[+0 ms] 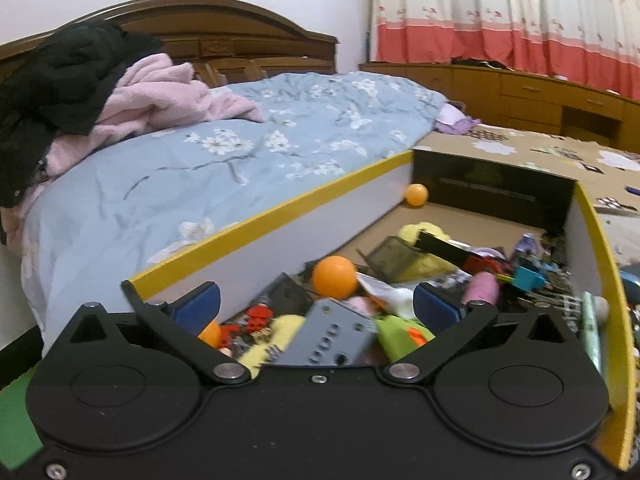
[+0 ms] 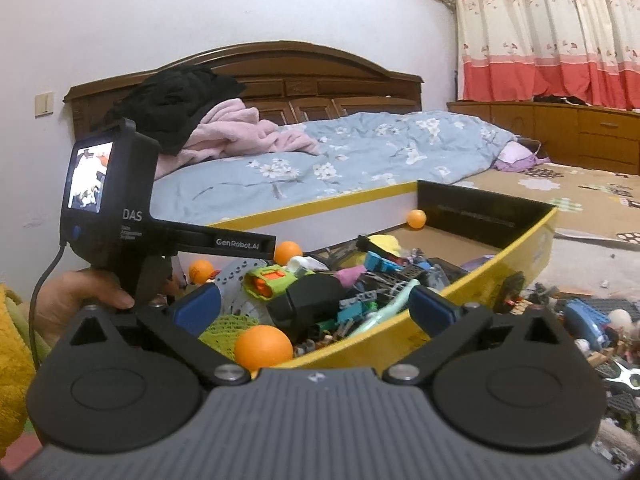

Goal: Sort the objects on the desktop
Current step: 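Move both grippers back over the brick pile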

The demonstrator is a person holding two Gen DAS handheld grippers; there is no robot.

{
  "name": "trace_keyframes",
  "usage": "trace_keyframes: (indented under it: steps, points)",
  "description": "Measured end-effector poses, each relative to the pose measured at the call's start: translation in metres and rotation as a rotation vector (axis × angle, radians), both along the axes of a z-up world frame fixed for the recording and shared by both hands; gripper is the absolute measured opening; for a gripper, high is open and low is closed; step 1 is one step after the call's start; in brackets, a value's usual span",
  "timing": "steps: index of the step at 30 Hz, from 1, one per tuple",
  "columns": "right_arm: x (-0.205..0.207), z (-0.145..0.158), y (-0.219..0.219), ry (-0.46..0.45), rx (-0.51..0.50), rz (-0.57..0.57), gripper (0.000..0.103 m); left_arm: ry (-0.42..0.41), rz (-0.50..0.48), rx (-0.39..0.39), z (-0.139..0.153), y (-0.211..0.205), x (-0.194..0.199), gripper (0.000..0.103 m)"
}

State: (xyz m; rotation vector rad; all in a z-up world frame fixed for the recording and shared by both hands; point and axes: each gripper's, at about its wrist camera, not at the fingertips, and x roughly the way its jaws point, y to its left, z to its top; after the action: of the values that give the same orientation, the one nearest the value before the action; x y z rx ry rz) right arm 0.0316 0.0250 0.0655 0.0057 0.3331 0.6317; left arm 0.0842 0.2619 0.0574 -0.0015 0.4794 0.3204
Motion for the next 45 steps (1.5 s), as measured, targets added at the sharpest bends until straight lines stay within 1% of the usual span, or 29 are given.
trace_keyframes:
  steps: [3, 7, 11, 20, 26, 28, 32, 37, 40, 45]
  points:
    - [-0.009, -0.001, -0.016, -0.003, 0.014, -0.027, 0.103, 0.004, -0.021, 0.005, 0.000, -0.014, -0.005, 0.103]
    - [-0.021, -0.005, -0.040, 0.003, 0.010, -0.072, 0.103, 0.001, -0.076, -0.006, 0.001, -0.039, -0.017, 0.103]
    - [-0.034, -0.016, -0.072, 0.026, -0.013, -0.137, 0.103, -0.016, -0.144, 0.012, 0.002, -0.072, -0.032, 0.103]
    - [-0.062, -0.041, -0.138, 0.089, -0.055, -0.296, 0.103, -0.050, -0.275, -0.007, 0.015, -0.133, -0.053, 0.103]
    - [-0.086, -0.051, -0.174, 0.106, -0.085, -0.385, 0.103, -0.048, -0.383, 0.004, 0.016, -0.173, -0.073, 0.103]
    - [-0.093, -0.054, -0.181, 0.109, -0.098, -0.405, 0.103, -0.043, -0.418, -0.004, 0.015, -0.186, -0.080, 0.103]
    - [-0.108, -0.062, -0.193, 0.113, -0.118, -0.442, 0.103, -0.018, -0.485, -0.024, 0.006, -0.212, -0.094, 0.103]
    - [-0.127, -0.068, -0.210, 0.119, -0.108, -0.510, 0.103, 0.024, -0.537, -0.044, -0.018, -0.239, -0.113, 0.103]
    - [-0.138, -0.073, -0.219, 0.107, -0.103, -0.536, 0.103, 0.019, -0.576, -0.058, -0.032, -0.243, -0.131, 0.103]
    - [-0.156, -0.082, -0.229, 0.097, -0.100, -0.546, 0.103, 0.023, -0.651, -0.038, -0.051, -0.249, -0.159, 0.103]
